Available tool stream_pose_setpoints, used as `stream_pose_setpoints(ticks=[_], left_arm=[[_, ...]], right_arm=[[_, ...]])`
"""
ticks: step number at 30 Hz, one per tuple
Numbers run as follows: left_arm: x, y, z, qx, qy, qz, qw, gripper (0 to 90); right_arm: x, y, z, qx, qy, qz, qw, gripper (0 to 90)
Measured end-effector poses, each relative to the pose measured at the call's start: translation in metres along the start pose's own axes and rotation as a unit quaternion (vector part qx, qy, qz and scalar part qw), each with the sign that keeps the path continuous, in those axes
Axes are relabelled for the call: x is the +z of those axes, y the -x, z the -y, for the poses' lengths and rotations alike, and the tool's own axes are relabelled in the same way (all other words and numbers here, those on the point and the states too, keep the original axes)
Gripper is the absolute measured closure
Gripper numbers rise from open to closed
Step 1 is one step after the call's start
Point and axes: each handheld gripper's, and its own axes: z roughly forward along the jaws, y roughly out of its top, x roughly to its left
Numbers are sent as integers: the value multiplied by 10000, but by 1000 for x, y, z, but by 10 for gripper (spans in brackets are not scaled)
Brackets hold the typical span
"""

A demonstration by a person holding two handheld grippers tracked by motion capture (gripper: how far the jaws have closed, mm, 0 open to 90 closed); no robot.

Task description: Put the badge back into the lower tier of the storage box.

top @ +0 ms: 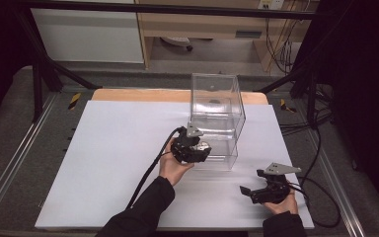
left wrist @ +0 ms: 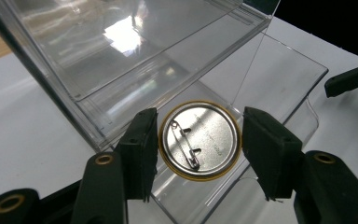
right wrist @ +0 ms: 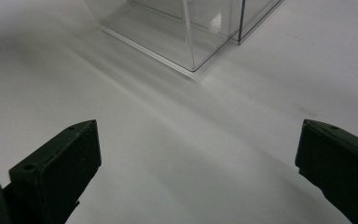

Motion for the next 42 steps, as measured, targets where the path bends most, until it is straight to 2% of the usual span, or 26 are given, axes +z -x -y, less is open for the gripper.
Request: stream_pose_setpoints(ticks=[4,11,18,23,33,42], left_arm=[[0,-2,0,-5,-41,19,10000,484],[-6,-1,0,90,-8,38,10000,429],[-26,-3,2,240,128,17,9996,387],[-41,-11,7,226,204,35,9995,346],[-63,-32,28,203,149,-130,9996,242],[-79,-50,55,136,119,-347,9992,151]], right_arm=[[0,0,0,-21,1,2,10000,7],[0,0,0,-22,1,2,10000,7],[0,0,0,-7,-6,-1,10000,7],[0,0,0,11,-7,2,10000,7],[0,0,0,1,-1,8,10000,7],[0,0,0,27,8,22,10000,7]])
